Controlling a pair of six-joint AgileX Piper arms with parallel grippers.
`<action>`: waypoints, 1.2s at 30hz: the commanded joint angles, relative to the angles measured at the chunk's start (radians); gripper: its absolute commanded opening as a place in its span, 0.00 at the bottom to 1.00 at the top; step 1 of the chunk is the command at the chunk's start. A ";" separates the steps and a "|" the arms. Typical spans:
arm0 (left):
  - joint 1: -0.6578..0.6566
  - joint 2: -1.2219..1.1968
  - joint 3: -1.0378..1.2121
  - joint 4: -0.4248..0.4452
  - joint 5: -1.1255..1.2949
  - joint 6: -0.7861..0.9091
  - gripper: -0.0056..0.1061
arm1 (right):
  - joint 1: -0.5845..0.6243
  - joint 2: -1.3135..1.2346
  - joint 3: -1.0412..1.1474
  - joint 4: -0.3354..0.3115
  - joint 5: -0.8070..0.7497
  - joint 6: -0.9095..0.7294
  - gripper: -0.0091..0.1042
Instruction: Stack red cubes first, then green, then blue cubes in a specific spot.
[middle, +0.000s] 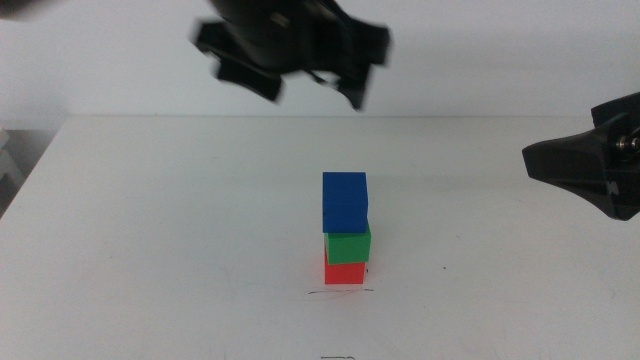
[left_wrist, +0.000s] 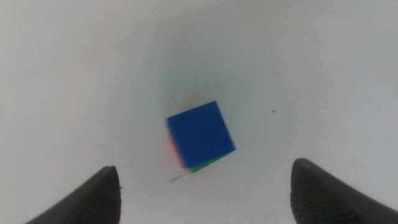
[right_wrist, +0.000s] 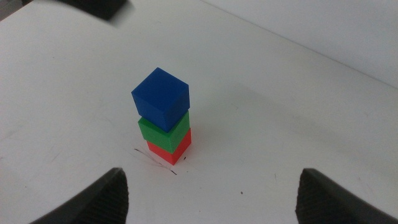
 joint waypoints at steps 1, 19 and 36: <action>0.033 -0.122 0.016 0.016 0.069 0.088 0.89 | -0.007 -0.013 -0.026 0.002 -0.062 -0.008 0.74; 0.186 -0.562 0.217 0.101 0.060 0.304 0.89 | -0.007 -0.013 -0.026 0.002 -0.061 -0.009 0.74; 0.366 -0.699 0.345 0.104 -0.155 0.290 0.89 | -0.007 -0.013 -0.026 -0.005 -0.061 -0.009 0.74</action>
